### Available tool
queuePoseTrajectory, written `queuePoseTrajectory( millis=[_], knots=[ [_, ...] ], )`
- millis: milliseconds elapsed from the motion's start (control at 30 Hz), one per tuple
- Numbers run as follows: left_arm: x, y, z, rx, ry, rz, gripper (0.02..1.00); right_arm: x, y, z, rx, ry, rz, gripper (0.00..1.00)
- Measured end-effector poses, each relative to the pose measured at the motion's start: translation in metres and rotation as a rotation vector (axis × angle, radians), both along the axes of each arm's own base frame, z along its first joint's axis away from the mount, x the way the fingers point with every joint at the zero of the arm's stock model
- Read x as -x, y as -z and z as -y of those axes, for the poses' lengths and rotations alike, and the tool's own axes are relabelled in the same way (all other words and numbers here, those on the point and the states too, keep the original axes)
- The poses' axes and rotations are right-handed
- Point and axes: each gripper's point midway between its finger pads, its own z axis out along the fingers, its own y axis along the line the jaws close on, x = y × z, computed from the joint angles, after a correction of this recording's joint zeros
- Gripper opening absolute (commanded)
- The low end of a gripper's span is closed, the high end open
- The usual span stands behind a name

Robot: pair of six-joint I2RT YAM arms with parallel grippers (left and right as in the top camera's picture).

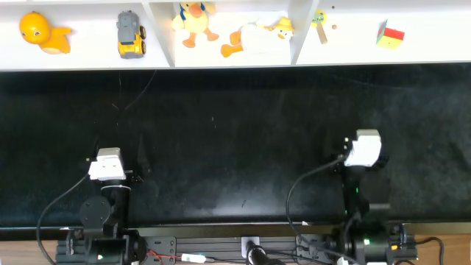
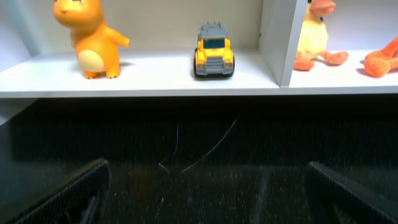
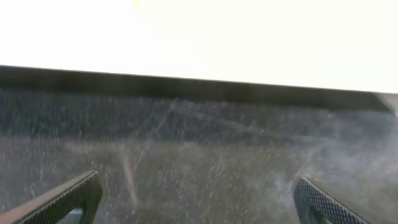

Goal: Store Toys

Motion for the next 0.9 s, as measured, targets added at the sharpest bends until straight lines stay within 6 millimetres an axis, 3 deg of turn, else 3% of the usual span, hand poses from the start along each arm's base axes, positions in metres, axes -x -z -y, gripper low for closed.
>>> queuePoseTrajectory(
  millis=[400, 900],
  knots=[
    [0.000, 0.000, 0.000, 0.000, 0.000, 0.000, 0.998, 0.014, -0.019, 0.002, 0.011, 0.005, 0.233, 0.996],
    [0.000, 0.000, 0.000, 0.000, 0.000, 0.000, 0.998, 0.015, -0.018, 0.021, 0.130, 0.072, 0.223, 0.996]
  ],
)
